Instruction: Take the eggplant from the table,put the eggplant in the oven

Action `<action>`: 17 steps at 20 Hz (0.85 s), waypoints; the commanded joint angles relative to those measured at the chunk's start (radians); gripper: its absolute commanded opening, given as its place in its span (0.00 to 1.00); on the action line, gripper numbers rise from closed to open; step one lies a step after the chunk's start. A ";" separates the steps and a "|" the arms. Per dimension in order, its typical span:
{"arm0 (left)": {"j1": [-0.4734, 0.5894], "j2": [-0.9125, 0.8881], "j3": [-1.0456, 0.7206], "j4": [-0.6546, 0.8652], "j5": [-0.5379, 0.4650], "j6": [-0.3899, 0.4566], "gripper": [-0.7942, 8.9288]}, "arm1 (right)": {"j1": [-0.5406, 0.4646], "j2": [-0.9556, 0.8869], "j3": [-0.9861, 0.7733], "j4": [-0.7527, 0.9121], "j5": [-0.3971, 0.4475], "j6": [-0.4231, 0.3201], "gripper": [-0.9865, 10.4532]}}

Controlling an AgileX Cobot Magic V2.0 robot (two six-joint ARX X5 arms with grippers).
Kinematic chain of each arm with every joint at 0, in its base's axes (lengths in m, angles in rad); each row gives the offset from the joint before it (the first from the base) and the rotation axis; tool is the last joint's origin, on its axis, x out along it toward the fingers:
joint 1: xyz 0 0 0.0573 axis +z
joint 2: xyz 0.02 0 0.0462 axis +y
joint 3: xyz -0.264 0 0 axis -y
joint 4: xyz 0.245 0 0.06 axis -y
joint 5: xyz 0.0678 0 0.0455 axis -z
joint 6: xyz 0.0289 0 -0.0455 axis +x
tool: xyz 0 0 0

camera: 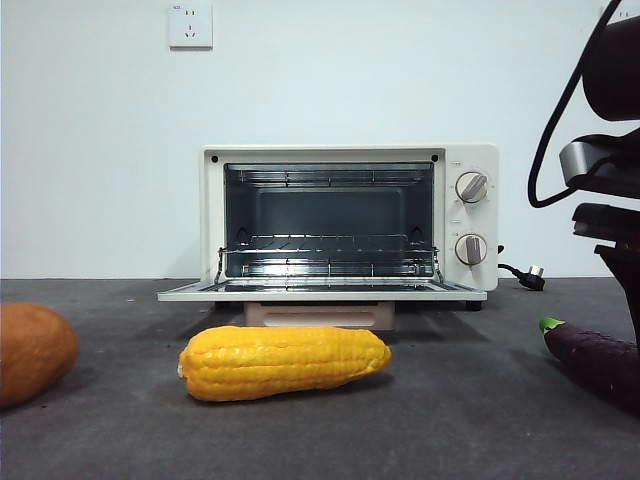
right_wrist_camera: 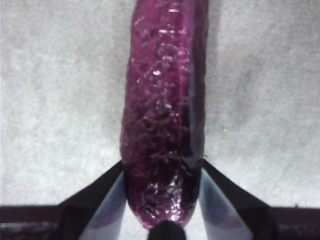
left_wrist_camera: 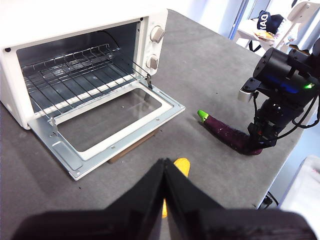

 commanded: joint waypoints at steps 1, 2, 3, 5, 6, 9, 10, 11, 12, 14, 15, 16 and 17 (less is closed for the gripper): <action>-0.004 -0.002 -0.004 0.001 0.004 0.002 0.08 | 0.002 0.002 -0.009 0.000 0.005 -0.017 0.07; -0.004 -0.002 -0.004 0.001 0.004 0.002 0.08 | 0.002 0.001 -0.005 0.000 0.004 -0.024 0.07; -0.004 -0.002 -0.004 0.001 0.004 0.002 0.08 | 0.002 -0.005 -0.001 -0.003 0.004 -0.024 0.07; -0.004 -0.002 -0.004 0.001 0.004 0.002 0.08 | 0.002 -0.026 0.025 -0.026 0.004 -0.026 0.07; -0.004 -0.002 -0.004 0.001 0.004 0.002 0.08 | 0.002 -0.043 0.048 -0.047 0.003 -0.033 0.07; -0.004 -0.002 -0.004 0.001 0.004 0.002 0.08 | 0.008 -0.104 0.152 -0.140 -0.005 -0.043 0.07; -0.004 -0.002 -0.004 0.001 0.004 0.002 0.08 | 0.008 -0.120 0.187 -0.167 -0.034 -0.051 0.07; -0.004 -0.002 -0.004 0.001 0.004 0.002 0.08 | 0.008 -0.135 0.218 -0.188 -0.092 -0.058 0.07; -0.004 -0.002 -0.004 0.001 0.004 0.002 0.08 | 0.008 -0.145 0.241 -0.200 -0.175 -0.060 0.07; -0.004 -0.002 -0.004 0.001 0.004 0.002 0.08 | 0.008 -0.154 0.267 -0.196 -0.333 -0.060 0.07; -0.004 -0.002 -0.004 0.001 0.004 0.002 0.08 | 0.013 -0.154 0.274 -0.188 -0.385 -0.060 0.07; -0.004 -0.002 -0.004 0.001 0.004 0.002 0.08 | 0.021 -0.153 0.276 -0.174 -0.405 -0.057 0.07; -0.004 -0.002 -0.004 0.001 0.004 0.002 0.08 | 0.029 -0.153 0.278 -0.151 -0.409 -0.044 0.07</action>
